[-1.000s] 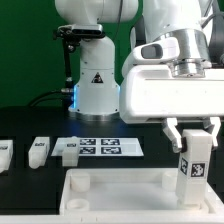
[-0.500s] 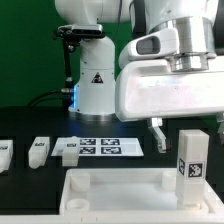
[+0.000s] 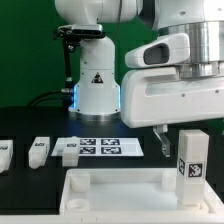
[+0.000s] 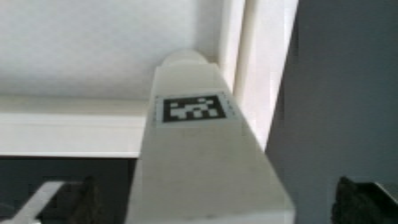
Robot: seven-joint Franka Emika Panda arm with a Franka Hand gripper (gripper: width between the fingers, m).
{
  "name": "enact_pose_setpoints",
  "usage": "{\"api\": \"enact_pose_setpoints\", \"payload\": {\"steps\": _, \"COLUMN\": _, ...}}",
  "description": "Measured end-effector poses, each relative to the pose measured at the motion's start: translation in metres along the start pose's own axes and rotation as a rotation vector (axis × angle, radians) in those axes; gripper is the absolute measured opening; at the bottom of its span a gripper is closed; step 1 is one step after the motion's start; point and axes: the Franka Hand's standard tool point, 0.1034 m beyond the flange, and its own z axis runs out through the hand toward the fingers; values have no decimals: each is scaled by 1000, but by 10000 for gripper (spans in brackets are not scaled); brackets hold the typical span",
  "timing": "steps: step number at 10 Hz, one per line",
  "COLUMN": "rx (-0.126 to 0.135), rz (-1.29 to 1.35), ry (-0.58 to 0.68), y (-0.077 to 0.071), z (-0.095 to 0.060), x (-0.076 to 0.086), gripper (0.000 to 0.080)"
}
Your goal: Assemble desk
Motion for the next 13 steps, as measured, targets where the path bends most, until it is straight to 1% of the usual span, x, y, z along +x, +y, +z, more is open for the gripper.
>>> {"api": "enact_pose_setpoints", "payload": {"steps": 1, "rx": 0, "rz": 14, "ry": 0, "y": 0, "z": 0, "x": 0, "gripper": 507}}
{"api": "enact_pose_setpoints", "payload": {"steps": 2, "rx": 0, "rz": 45, "ry": 0, "y": 0, "z": 0, "x": 0, "gripper": 320}}
{"api": "enact_pose_setpoints", "payload": {"steps": 3, "rx": -3, "rz": 134, "ry": -1, "y": 2, "z": 1, "x": -1, "gripper": 285}}
{"api": "enact_pose_setpoints", "payload": {"steps": 5, "rx": -4, "rz": 364, "ry": 1, "y": 5, "z": 0, "x": 0, "gripper": 285}}
{"api": "enact_pose_setpoints", "payload": {"steps": 6, "rx": -12, "rz": 532, "ry": 2, "y": 6, "z": 1, "x": -1, "gripper": 285}}
{"api": "enact_pose_setpoints", "payload": {"steps": 7, "rx": -8, "rz": 720, "ry": 8, "y": 9, "z": 1, "x": -2, "gripper": 285}}
{"api": "enact_pose_setpoints", "payload": {"steps": 8, "rx": 3, "rz": 850, "ry": 22, "y": 13, "z": 1, "x": -1, "gripper": 285}}
{"api": "enact_pose_setpoints", "payload": {"steps": 11, "rx": 2, "rz": 1028, "ry": 18, "y": 15, "z": 1, "x": -2, "gripper": 285}}
{"api": "enact_pose_setpoints", "payload": {"steps": 12, "rx": 22, "rz": 1224, "ry": 8, "y": 17, "z": 1, "x": -4, "gripper": 285}}
{"api": "enact_pose_setpoints", "payload": {"steps": 13, "rx": 49, "rz": 1448, "ry": -15, "y": 15, "z": 1, "x": -8, "gripper": 285}}
